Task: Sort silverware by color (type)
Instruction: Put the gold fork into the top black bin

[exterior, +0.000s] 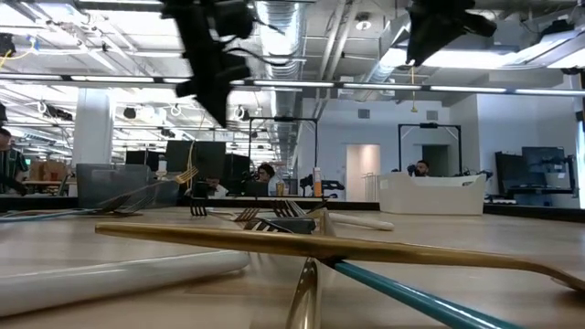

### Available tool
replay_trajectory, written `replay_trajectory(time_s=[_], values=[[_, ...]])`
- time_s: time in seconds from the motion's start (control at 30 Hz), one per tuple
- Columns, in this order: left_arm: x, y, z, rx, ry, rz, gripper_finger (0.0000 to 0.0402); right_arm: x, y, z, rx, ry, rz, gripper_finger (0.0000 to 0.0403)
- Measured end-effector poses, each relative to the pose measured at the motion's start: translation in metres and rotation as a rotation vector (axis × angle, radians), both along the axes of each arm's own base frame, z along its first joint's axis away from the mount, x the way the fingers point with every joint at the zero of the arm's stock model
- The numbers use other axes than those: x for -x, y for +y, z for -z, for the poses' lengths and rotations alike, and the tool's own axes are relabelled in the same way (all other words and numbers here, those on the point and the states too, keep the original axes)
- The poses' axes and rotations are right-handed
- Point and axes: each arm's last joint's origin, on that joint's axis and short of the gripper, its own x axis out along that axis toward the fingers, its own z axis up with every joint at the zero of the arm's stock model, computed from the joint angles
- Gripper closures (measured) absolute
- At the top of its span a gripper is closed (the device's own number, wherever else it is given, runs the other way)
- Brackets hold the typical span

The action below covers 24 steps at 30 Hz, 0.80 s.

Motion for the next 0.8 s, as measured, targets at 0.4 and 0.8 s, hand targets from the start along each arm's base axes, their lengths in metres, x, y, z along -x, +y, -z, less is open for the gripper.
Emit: replay_trajectory(time_s=[0.4, 0.8], values=[[0.096, 0.001, 0.015, -0.006, -0.054, -0.301, 0.0401, -0.019, -0.034, -0.012, -0.001, -0.157, -0.061, 0.0310], [0.125, 0.012, 0.052, 0.094, 0.015, -0.434, 0.0400, -0.038, -0.039, 0.002, -0.022, -0.131, -0.092, 0.0310]])
